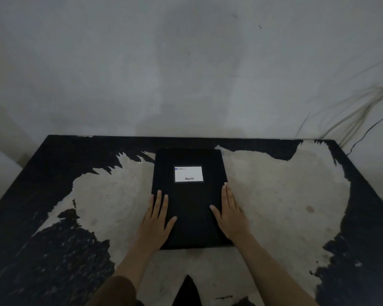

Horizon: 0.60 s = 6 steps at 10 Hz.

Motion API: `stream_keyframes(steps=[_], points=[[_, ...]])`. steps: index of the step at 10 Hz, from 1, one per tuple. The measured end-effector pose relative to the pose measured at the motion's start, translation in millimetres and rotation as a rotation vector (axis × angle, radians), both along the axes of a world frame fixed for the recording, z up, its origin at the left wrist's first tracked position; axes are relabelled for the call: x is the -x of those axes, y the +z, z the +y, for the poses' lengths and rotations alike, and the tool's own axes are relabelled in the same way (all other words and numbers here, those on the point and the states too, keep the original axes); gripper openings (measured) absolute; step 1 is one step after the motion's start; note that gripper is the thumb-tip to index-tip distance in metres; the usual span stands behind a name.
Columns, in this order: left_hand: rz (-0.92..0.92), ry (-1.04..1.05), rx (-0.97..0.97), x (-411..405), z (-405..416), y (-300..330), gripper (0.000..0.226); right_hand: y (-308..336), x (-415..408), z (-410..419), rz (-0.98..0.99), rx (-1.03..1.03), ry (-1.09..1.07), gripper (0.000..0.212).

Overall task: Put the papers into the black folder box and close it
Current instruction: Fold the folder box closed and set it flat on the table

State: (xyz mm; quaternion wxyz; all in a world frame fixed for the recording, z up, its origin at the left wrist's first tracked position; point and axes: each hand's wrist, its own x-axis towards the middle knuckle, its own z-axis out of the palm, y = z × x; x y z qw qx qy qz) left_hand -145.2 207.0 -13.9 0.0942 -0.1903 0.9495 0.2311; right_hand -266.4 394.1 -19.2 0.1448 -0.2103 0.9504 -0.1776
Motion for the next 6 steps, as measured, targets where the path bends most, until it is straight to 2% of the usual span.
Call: stream_keyframes(steps=[2,4,5,6], points=[[-0.014,0.01,0.011,1,2,1,0.115,-1,-2,-4,0.031,-0.123,-0.015,0.077],[-0.068,0.03,0.015,3,2,12,0.091,18,3,-4,0.021,-0.201,0.013,0.075],[-0.034,0.046,0.068,22,-9,35,0.072,46,21,-12,0.085,-0.164,-0.014,0.063],[0.073,0.065,0.159,49,-21,64,0.068,80,46,-28,0.194,-0.063,-0.037,0.055]])
